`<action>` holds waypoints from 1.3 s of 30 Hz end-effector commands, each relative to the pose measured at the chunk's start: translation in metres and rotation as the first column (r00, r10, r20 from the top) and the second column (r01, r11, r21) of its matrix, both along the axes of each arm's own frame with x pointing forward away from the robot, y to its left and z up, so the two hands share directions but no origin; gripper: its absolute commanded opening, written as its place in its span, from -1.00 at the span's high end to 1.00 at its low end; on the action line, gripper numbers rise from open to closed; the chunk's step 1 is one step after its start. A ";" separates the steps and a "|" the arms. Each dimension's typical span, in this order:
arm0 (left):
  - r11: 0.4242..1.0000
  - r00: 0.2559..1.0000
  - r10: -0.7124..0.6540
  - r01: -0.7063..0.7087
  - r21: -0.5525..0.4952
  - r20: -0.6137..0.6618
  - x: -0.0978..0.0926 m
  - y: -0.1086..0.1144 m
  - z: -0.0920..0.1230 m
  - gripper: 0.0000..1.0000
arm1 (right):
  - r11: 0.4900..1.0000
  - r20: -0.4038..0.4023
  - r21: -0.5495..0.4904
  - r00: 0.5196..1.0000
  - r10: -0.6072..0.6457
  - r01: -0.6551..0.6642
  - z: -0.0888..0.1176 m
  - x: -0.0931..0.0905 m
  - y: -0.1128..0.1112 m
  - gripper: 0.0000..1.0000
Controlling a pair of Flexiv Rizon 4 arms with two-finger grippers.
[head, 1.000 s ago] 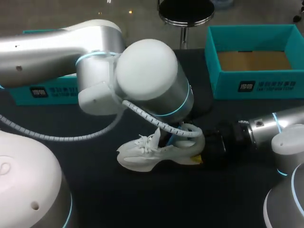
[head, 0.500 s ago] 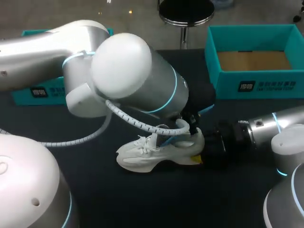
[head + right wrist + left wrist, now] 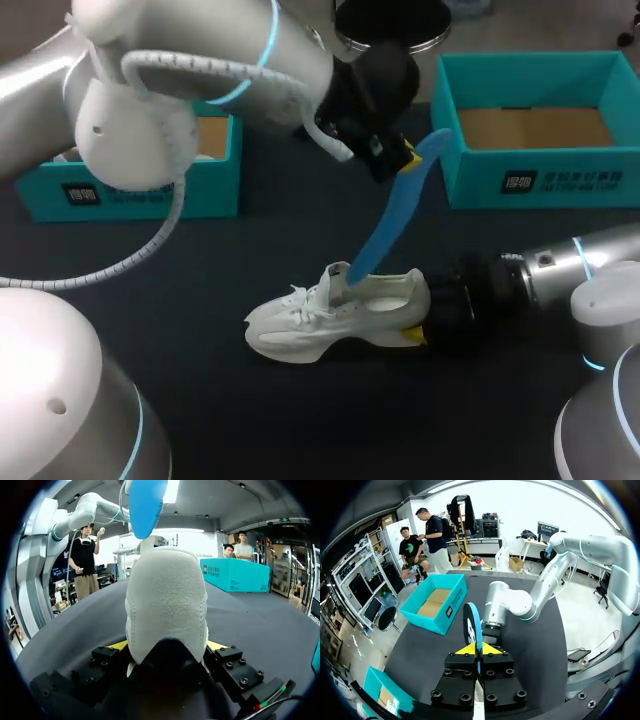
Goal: Take the shoe out of the shoebox, open the shoe tongue, remove and reinsert the insole, then place the shoe into the shoebox
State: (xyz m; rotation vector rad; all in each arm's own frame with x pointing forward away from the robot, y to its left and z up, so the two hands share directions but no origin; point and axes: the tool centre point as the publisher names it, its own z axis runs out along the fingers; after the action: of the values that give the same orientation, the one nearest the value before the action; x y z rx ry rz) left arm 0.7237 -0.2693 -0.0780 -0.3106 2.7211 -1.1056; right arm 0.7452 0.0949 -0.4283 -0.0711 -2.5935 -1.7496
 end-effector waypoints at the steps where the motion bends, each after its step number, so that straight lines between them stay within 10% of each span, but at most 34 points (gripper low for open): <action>1: 0.983 0.990 -0.127 0.118 -0.141 -0.058 0.007 0.046 0.023 1.00 | 1.000 0.000 -0.002 1.000 -0.001 0.001 -0.006 0.000 0.002 1.00; 17: 0.963 0.987 -0.157 0.147 -0.225 -0.027 0.016 0.089 0.068 1.00 | 1.000 0.000 -0.002 1.000 -0.001 0.001 -0.006 0.000 0.002 1.00; 39: 0.968 0.990 -0.139 0.135 -0.213 -0.003 0.013 0.090 0.069 1.00 | 1.000 0.000 -0.002 1.000 -0.001 0.001 -0.006 0.000 0.002 1.00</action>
State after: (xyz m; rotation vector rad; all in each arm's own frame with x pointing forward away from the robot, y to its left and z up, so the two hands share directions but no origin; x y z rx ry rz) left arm 0.7355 -0.1784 -0.0085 -0.1661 2.6764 -1.4424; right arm 0.7452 0.0949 -0.4283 -0.0712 -2.5935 -1.7496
